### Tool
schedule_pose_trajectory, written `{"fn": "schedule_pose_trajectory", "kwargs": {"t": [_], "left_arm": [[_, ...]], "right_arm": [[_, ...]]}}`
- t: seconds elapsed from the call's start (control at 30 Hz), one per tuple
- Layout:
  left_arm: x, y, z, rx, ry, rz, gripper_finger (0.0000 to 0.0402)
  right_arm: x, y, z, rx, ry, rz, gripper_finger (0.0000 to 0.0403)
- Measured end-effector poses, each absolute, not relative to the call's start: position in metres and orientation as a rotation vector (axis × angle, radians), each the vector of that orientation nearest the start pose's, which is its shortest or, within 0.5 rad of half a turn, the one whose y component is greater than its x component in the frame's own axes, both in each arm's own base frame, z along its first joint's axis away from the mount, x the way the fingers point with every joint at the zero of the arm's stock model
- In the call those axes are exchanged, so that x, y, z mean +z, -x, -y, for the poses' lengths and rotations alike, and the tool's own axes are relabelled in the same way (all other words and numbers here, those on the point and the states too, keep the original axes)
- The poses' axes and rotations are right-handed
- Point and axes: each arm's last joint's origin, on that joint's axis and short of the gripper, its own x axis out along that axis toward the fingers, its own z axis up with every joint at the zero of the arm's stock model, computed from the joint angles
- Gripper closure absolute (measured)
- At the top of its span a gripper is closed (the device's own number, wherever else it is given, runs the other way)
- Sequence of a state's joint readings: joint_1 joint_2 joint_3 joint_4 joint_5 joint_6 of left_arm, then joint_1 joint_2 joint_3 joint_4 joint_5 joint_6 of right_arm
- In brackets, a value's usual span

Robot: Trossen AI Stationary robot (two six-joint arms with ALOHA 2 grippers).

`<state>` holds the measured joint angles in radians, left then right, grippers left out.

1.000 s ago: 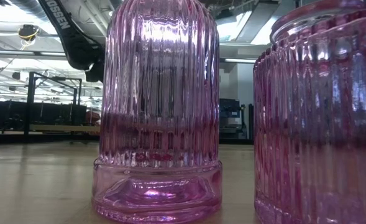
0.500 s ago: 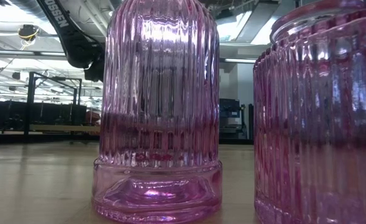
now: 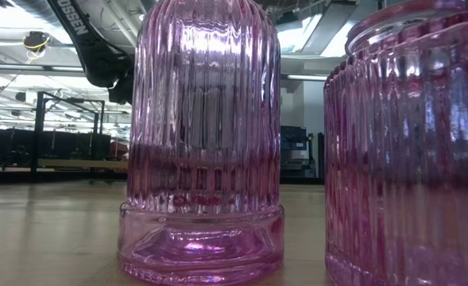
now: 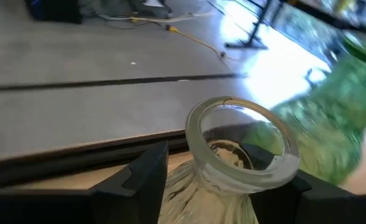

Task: Sort vases onto shelf
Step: Put the bottom left transparent vase on the shelf

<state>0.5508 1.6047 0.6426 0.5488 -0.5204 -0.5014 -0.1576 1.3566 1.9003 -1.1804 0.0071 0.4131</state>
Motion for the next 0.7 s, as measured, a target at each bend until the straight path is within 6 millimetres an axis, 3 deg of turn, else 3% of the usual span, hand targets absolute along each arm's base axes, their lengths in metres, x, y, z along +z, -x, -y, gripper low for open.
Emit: {"fn": "schedule_pose_trajectory", "kwargs": {"t": [0.17,0.5,0.7], "left_arm": [[0.162,-0.245,-0.179,1.162,0.613,-0.087,0.02],[0.155,-0.239,-0.182,1.16,0.718,-0.122,0.0049],[0.154,-0.241,-0.181,1.098,0.743,-0.139,0.0022]], "right_arm": [[0.481,-0.219,0.035,-0.288,-0.444,-0.602,0.0246],[0.481,-0.219,0.035,-0.283,-0.427,-0.605,0.0246],[0.481,-0.219,0.035,-0.282,-0.422,-0.605,0.0246]]}}
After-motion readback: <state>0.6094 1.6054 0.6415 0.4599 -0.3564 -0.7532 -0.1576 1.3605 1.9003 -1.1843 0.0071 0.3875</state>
